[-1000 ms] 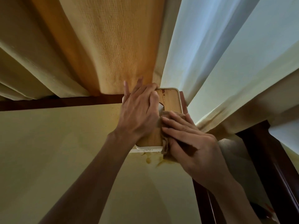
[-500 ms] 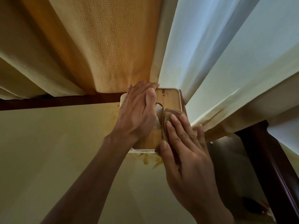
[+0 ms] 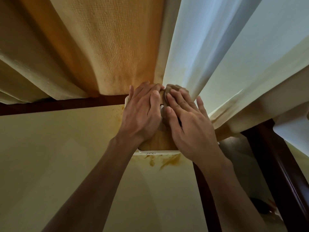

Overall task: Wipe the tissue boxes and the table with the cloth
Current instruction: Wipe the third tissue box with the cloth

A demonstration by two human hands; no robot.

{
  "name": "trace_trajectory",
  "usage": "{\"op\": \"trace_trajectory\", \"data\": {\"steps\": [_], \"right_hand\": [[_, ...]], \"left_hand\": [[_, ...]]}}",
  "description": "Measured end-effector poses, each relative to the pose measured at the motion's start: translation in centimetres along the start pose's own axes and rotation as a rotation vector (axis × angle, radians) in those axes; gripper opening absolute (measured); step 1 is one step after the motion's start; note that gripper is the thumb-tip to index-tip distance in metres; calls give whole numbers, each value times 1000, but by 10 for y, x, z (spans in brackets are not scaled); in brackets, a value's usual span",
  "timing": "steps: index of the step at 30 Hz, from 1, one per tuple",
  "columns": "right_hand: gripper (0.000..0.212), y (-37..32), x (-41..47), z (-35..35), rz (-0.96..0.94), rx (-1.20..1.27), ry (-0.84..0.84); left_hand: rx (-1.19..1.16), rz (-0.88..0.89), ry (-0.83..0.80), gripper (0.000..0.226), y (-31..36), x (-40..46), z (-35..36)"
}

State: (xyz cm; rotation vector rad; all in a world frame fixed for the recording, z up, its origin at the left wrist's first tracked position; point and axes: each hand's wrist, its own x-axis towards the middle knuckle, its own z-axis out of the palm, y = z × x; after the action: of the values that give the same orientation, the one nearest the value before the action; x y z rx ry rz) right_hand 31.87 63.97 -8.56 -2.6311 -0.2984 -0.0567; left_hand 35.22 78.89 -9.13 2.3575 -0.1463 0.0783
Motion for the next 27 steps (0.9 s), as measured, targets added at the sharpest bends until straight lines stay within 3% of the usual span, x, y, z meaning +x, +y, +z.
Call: {"op": "trace_trajectory", "data": {"steps": [13, 27], "right_hand": [[44, -24, -103, 11, 89, 211, 99], [53, 10, 11, -3, 5, 85, -2]], "left_hand": [[33, 18, 56, 58, 2, 0, 1], [36, 10, 14, 54, 2, 2, -2]]}}
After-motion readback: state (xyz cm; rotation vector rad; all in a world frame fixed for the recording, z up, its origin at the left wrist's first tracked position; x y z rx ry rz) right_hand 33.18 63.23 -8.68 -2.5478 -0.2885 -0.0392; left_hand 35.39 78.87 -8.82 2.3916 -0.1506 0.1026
